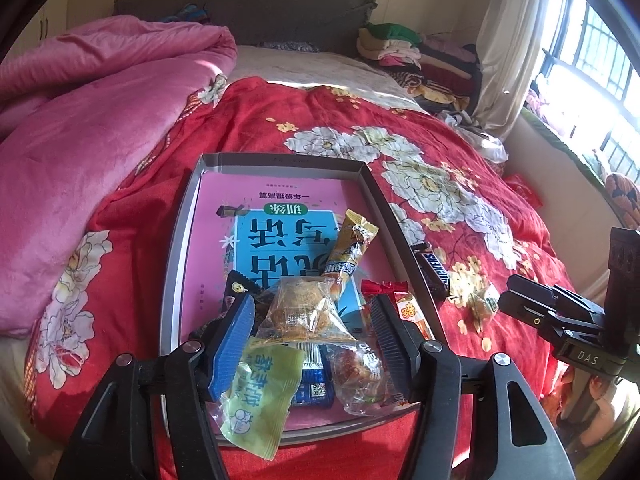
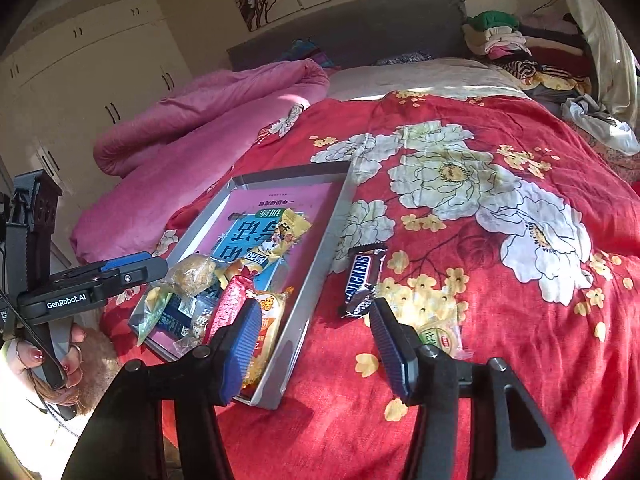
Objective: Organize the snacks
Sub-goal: 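Lower the pastry bag and red bar into the tray and open both grippers, then grasp the Snickers bar with the left gripper while the right gripper grasps the round green-labelled pack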
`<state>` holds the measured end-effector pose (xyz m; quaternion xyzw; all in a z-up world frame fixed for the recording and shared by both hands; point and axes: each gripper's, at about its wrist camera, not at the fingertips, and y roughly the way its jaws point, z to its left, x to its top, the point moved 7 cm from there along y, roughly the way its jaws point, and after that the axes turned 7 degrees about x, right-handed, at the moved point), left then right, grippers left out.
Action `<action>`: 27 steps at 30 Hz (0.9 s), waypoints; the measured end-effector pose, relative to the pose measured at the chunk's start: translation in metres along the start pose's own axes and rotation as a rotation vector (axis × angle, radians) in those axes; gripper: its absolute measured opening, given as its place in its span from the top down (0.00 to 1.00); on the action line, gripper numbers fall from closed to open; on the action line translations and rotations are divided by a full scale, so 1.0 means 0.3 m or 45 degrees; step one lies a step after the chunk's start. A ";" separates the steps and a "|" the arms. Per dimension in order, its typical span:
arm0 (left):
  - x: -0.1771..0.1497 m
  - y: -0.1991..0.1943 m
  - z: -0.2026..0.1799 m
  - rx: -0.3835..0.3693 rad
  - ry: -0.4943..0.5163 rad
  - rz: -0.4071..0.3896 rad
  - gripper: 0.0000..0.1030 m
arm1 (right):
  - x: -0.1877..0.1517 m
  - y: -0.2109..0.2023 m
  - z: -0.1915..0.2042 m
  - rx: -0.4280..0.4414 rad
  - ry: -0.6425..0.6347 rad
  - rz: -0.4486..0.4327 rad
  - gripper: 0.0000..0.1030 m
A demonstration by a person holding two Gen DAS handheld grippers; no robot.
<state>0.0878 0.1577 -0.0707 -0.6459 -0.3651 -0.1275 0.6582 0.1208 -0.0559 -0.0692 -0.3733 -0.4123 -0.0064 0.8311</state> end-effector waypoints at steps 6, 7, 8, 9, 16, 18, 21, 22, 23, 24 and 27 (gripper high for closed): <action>0.029 -0.025 -0.075 -0.046 0.013 -0.010 0.38 | -0.013 -0.024 -0.062 -0.082 -0.043 0.017 0.45; 0.034 -0.027 -0.093 -0.052 0.024 -0.012 0.38 | -0.018 -0.025 -0.073 -0.096 -0.053 0.027 0.45; 0.039 -0.027 -0.113 -0.056 0.036 -0.012 0.37 | -0.024 -0.025 -0.084 -0.113 -0.059 0.036 0.44; 0.043 -0.026 -0.135 -0.059 0.052 -0.011 0.37 | -0.030 -0.026 -0.095 -0.127 -0.063 0.043 0.43; 0.054 0.021 -0.296 -0.104 0.132 0.043 0.35 | -0.077 0.005 -0.179 -0.147 -0.020 0.120 0.40; 0.052 0.047 -0.345 -0.113 0.159 0.076 0.35 | -0.088 0.016 -0.195 -0.146 -0.016 0.136 0.40; 0.051 0.089 -0.412 -0.124 0.195 0.120 0.35 | -0.102 0.037 -0.211 -0.152 -0.021 0.161 0.40; 0.052 0.104 -0.430 -0.119 0.206 0.132 0.35 | -0.106 0.044 -0.214 -0.153 -0.024 0.167 0.40; 0.054 0.120 -0.446 -0.115 0.214 0.144 0.35 | -0.108 0.051 -0.218 -0.153 -0.028 0.171 0.40; 0.056 0.137 -0.460 -0.108 0.219 0.156 0.35 | -0.112 0.059 -0.223 -0.156 -0.031 0.178 0.40; 0.055 0.190 -0.485 -0.093 0.222 0.212 0.35 | -0.116 0.079 -0.238 -0.159 -0.033 0.189 0.40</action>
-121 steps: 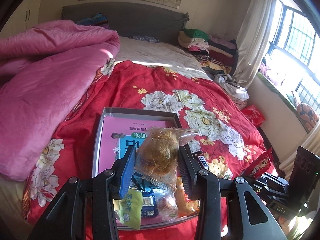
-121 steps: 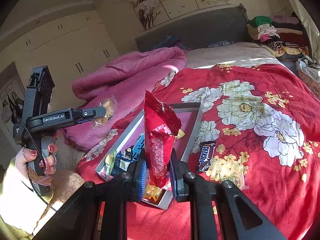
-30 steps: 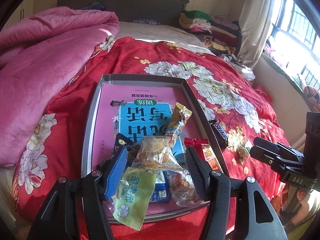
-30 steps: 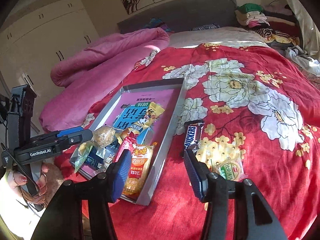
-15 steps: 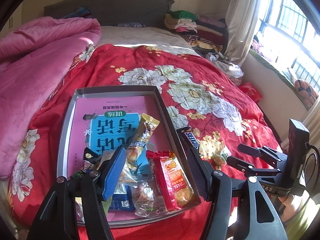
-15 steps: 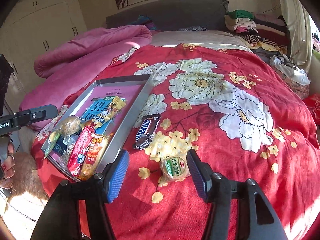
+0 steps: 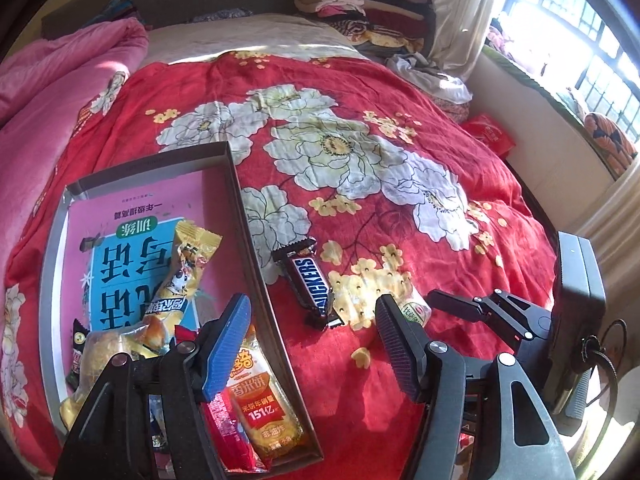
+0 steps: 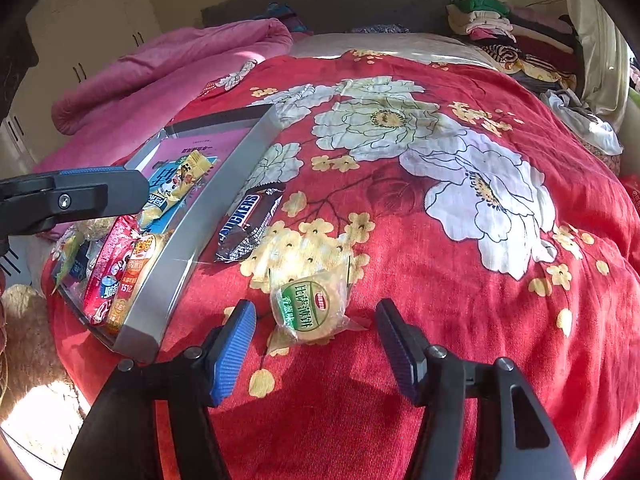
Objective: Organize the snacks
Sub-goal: 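Grasp the Snickers bar with the left gripper while the right gripper grasps the round green-labelled pack, then carry the Snickers and green-labelled pack into the tray and open both grippers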
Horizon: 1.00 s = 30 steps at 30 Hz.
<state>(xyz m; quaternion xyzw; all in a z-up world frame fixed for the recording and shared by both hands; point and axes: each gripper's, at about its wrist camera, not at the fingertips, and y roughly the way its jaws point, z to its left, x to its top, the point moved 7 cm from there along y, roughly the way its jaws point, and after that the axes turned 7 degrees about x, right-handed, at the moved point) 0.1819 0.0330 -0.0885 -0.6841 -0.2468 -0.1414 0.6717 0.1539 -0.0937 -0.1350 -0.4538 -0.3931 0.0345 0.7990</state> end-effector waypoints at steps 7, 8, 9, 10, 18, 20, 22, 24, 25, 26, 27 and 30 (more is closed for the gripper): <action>0.011 0.085 -0.033 -0.043 -0.034 0.090 0.35 | 0.008 0.037 -0.013 -0.013 -0.025 0.008 0.40; 0.013 0.095 -0.039 -0.052 -0.040 0.101 0.35 | 0.009 0.039 -0.014 -0.012 -0.028 0.009 0.40; 0.015 0.103 -0.043 -0.058 -0.047 0.111 0.35 | 0.009 0.042 -0.014 -0.013 -0.034 0.012 0.40; 0.017 0.112 -0.048 -0.065 -0.051 0.119 0.36 | 0.007 0.043 -0.014 -0.014 -0.041 0.016 0.40; 0.015 0.206 -0.057 0.045 -0.080 0.226 0.46 | 0.012 0.028 -0.029 0.025 -0.033 0.008 0.53; 0.023 0.219 -0.060 0.056 -0.096 0.225 0.48 | 0.013 0.026 -0.040 0.037 -0.010 0.007 0.53; 0.027 0.239 -0.063 0.054 -0.116 0.245 0.48 | 0.015 0.025 -0.041 0.045 -0.002 0.006 0.53; 0.023 0.270 -0.056 0.064 -0.140 0.273 0.48 | 0.015 0.026 -0.039 0.046 -0.007 0.010 0.53; 0.024 0.280 -0.055 0.079 -0.141 0.276 0.52 | 0.015 0.026 -0.039 0.048 -0.008 0.011 0.53; 0.028 0.284 -0.056 0.085 -0.140 0.270 0.56 | 0.015 0.027 -0.040 0.051 -0.005 0.013 0.53; 0.030 0.290 -0.057 0.079 -0.147 0.271 0.58 | 0.016 0.027 -0.042 0.056 0.000 0.013 0.53; 0.036 0.303 -0.049 0.071 -0.167 0.254 0.71 | 0.021 0.019 -0.046 0.081 0.028 0.002 0.54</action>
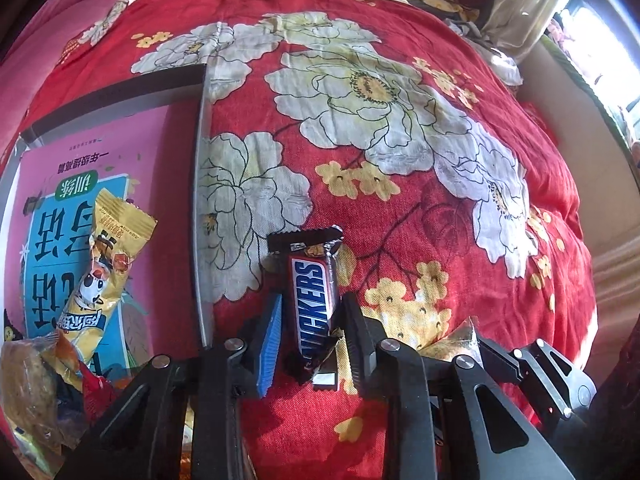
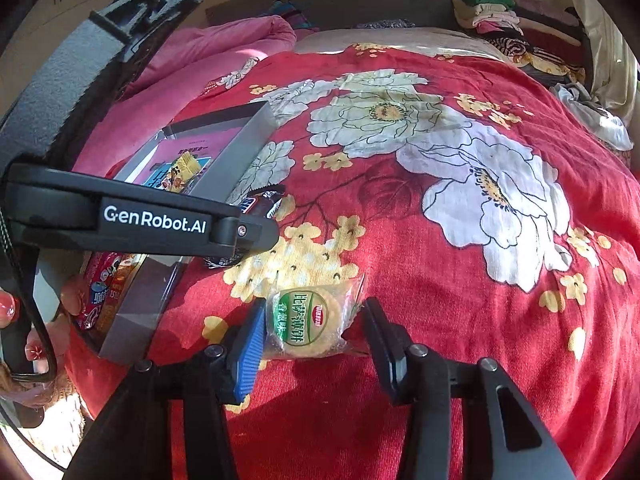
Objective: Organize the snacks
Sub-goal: 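Carry the Snickers and green-labelled pack into the tray and open both grippers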
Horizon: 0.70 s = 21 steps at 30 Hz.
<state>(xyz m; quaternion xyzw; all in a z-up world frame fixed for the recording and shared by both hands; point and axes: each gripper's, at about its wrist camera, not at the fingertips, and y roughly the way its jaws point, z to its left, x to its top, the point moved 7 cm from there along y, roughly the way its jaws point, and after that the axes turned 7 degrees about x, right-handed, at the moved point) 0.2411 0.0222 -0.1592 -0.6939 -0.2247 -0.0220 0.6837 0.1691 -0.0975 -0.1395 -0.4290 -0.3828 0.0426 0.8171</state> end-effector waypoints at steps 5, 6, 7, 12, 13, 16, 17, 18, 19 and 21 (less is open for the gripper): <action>-0.006 -0.019 0.005 -0.065 -0.028 -0.026 0.71 | 0.015 -0.032 -0.012 0.019 0.033 -0.044 0.54; -0.008 -0.030 0.008 -0.076 -0.035 -0.033 0.72 | 0.018 -0.041 -0.013 0.032 0.045 -0.057 0.54; -0.012 -0.044 0.012 -0.082 -0.035 -0.045 0.72 | 0.023 -0.052 -0.013 0.040 0.051 -0.073 0.54; -0.026 -0.142 0.052 -0.102 -0.031 -0.121 0.72 | 0.046 -0.097 0.013 0.065 0.037 -0.147 0.54; -0.027 -0.165 0.066 -0.103 -0.031 -0.140 0.72 | 0.050 -0.105 0.023 0.063 0.023 -0.159 0.54; -0.033 -0.237 0.131 -0.099 -0.058 -0.195 0.72 | 0.062 -0.128 0.060 0.066 -0.013 -0.192 0.54; -0.037 -0.261 0.157 -0.107 -0.077 -0.210 0.73 | 0.063 -0.138 0.077 0.064 -0.031 -0.204 0.54; -0.039 -0.280 0.184 -0.112 -0.092 -0.220 0.73 | 0.065 -0.146 0.096 0.068 -0.053 -0.215 0.54; -0.042 -0.299 0.209 -0.115 -0.106 -0.228 0.73 | 0.067 -0.154 0.116 0.069 -0.074 -0.227 0.54; -0.052 -0.329 0.251 -0.137 -0.128 -0.240 0.73 | 0.071 -0.161 0.151 0.080 -0.106 -0.237 0.54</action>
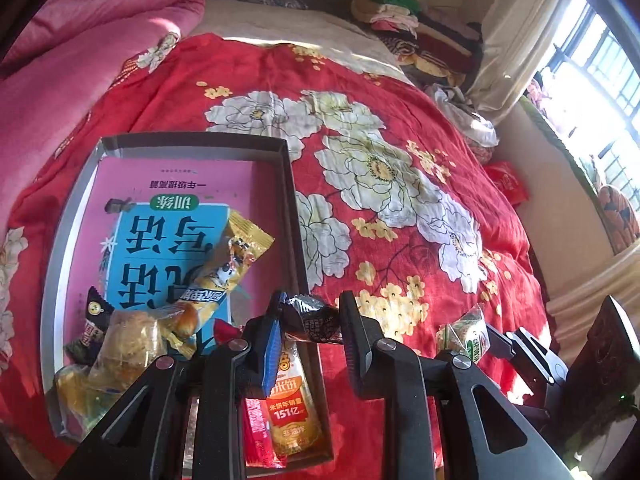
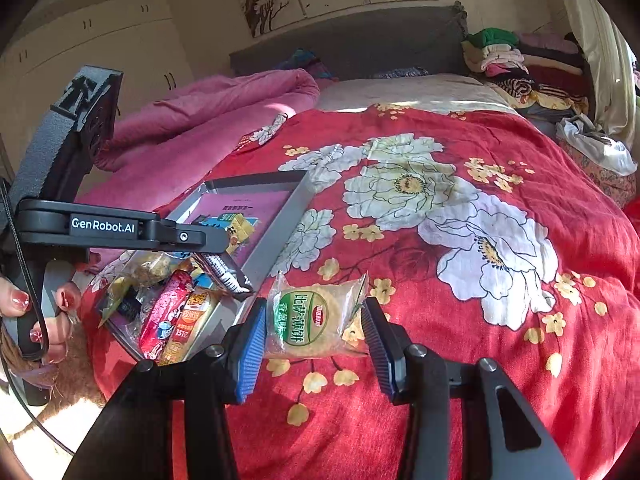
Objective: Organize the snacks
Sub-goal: 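Carry the Snickers and green-labelled pack into the tray and open both grippers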
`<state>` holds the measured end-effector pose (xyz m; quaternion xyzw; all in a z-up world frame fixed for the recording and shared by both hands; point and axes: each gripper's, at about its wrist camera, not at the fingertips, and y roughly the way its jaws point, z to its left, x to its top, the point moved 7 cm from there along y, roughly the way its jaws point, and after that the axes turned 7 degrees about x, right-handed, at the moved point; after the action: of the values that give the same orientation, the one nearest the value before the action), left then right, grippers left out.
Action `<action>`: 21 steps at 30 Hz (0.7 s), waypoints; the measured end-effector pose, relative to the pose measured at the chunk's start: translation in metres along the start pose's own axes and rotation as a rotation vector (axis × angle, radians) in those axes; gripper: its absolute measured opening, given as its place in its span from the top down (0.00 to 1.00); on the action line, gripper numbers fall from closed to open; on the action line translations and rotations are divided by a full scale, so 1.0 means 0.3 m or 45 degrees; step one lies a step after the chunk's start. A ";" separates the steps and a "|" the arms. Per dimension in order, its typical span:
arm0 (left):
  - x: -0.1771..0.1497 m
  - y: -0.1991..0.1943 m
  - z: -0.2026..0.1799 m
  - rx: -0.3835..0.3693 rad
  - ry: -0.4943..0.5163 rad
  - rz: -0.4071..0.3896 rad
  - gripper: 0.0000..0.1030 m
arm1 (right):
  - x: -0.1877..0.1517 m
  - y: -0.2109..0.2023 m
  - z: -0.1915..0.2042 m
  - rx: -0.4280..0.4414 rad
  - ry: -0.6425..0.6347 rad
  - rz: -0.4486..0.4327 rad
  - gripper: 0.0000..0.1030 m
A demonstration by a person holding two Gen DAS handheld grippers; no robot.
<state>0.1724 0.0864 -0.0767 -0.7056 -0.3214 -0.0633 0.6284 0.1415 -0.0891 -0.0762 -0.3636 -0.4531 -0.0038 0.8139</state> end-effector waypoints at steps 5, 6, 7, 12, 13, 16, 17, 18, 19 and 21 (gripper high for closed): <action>-0.019 -0.049 0.079 0.024 -0.005 -0.017 0.84 | 0.000 0.012 0.063 0.032 -0.038 0.006 0.54; -0.027 -0.050 0.098 0.022 -0.015 -0.008 0.84 | -0.003 0.014 0.074 0.038 -0.041 0.010 0.54; -0.035 -0.049 0.117 0.028 -0.025 -0.002 0.84 | -0.006 0.017 0.083 0.039 -0.047 0.015 0.54; -0.069 -0.059 0.171 0.015 -0.054 0.006 0.84 | 0.001 0.028 0.131 0.056 -0.067 0.019 0.54; -0.072 -0.064 0.176 0.015 -0.054 0.003 0.84 | 0.008 0.029 0.146 0.061 -0.074 0.014 0.54; -0.079 -0.076 0.187 0.009 -0.048 -0.008 0.84 | 0.024 0.044 0.193 0.087 -0.097 0.015 0.54; -0.082 -0.080 0.191 0.007 -0.043 -0.013 0.84 | 0.026 0.054 0.210 0.098 -0.104 0.021 0.54; -0.087 -0.083 0.195 0.005 -0.037 -0.016 0.84 | 0.027 0.067 0.228 0.111 -0.112 0.031 0.54; -0.092 -0.083 0.200 0.005 -0.034 -0.016 0.84 | 0.026 0.080 0.245 0.120 -0.121 0.043 0.54; -0.102 -0.082 0.211 0.005 -0.027 -0.016 0.84 | 0.017 0.112 0.283 0.138 -0.142 0.074 0.54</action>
<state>0.1151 0.1338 -0.0838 -0.7031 -0.3327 -0.0592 0.6257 0.0933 -0.0122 -0.0646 -0.3316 -0.4867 0.0646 0.8056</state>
